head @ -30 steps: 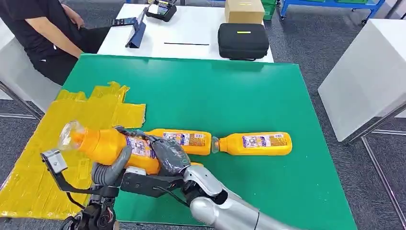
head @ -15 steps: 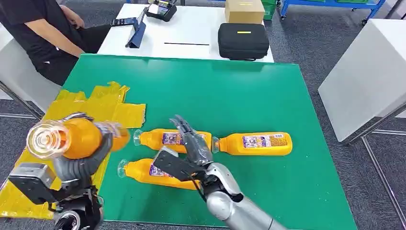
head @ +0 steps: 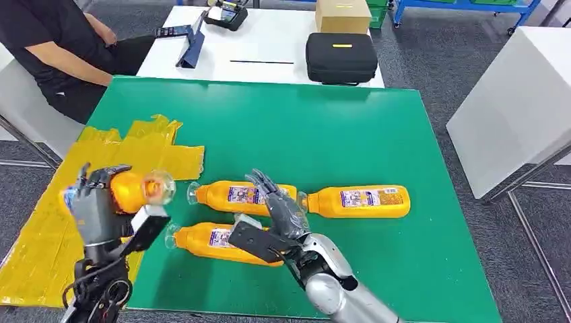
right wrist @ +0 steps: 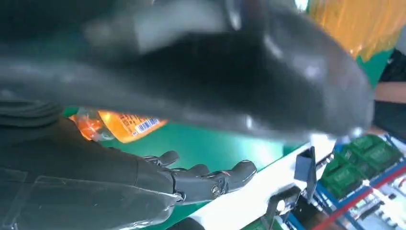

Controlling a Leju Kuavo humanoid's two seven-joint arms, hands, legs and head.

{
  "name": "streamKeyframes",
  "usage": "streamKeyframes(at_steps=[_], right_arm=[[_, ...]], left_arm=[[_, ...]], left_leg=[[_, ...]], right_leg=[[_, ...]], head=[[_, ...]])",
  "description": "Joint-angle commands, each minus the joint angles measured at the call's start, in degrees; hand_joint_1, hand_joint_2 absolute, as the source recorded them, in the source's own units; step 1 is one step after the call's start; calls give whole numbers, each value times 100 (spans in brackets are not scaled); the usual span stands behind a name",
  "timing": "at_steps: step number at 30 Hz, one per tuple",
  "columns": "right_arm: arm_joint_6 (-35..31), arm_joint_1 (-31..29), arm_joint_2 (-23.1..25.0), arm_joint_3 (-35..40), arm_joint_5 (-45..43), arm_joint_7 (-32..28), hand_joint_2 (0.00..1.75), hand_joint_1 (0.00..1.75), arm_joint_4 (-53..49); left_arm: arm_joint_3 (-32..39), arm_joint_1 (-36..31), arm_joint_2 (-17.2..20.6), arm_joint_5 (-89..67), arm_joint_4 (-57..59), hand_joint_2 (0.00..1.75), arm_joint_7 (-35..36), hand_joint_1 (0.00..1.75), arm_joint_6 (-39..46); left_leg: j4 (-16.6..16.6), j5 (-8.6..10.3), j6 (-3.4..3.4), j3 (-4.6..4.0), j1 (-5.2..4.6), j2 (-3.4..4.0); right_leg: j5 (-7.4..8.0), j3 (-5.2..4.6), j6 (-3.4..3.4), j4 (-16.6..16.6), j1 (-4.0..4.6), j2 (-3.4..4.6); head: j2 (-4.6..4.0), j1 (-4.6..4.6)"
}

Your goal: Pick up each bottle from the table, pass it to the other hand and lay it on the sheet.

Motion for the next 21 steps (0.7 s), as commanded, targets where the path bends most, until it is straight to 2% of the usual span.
streamKeyframes(at_steps=[1, 4, 5, 6, 7, 14, 21], right_arm=[[204, -25, -379, 614, 37, 96, 0, 0, -124], [449, -85, -449, 779, 169, 217, 0, 0, -151], [540, -105, -472, 832, 228, 278, 0, 0, -142], [571, -98, -480, 851, 253, 303, 0, 0, -146], [705, -137, -508, 945, 406, 437, 175, 0, -137], [1107, -283, -538, 1167, 698, 804, 175, 0, 76], [1181, -283, -505, 1249, 1032, 1012, 175, 0, 401]], left_arm=[[-903, -890, 458, -864, 2833, 175, 615, 175, -140], [-1008, -1128, 452, -969, 3269, 175, 716, 175, -386], [-1019, -1179, 448, -917, 3348, 175, 689, 150, -451], [-1018, -1231, 452, -912, 3417, 0, 698, 0, -468], [-1005, -1305, 421, -996, 3570, 0, 958, 0, -502], [-892, -1298, 333, -726, 3455, 0, 822, 0, -479], [-775, -1152, 271, -369, 3018, 0, 646, 0, -478]], left_leg=[[-8, -6, 5, 31, -2, -23], [-5, -5, 5, 22, -1, -18], [-2, -10, 4, 28, 1, -15], [-3, -4, 3, 15, 0, -19], [-2, -2, 1, 7, 1, -15], [4, -7, 4, 8, 4, -10], [-1, -3, 4, 8, 1, -14]], right_leg=[[-12, 37, -34, -5, 2, -15], [-9, 29, -28, -3, 1, -11], [-12, 34, -37, -1, 4, -6], [-8, 24, -29, 0, 3, -11], [-5, 15, -25, 0, 4, -8], [-6, 15, -32, 4, 8, -1], [-4, 18, -26, -1, 4, -5]], head=[[0, 0], [0, 2], [0, 2], [0, 2], [0, 2], [0, 0], [0, 2]])
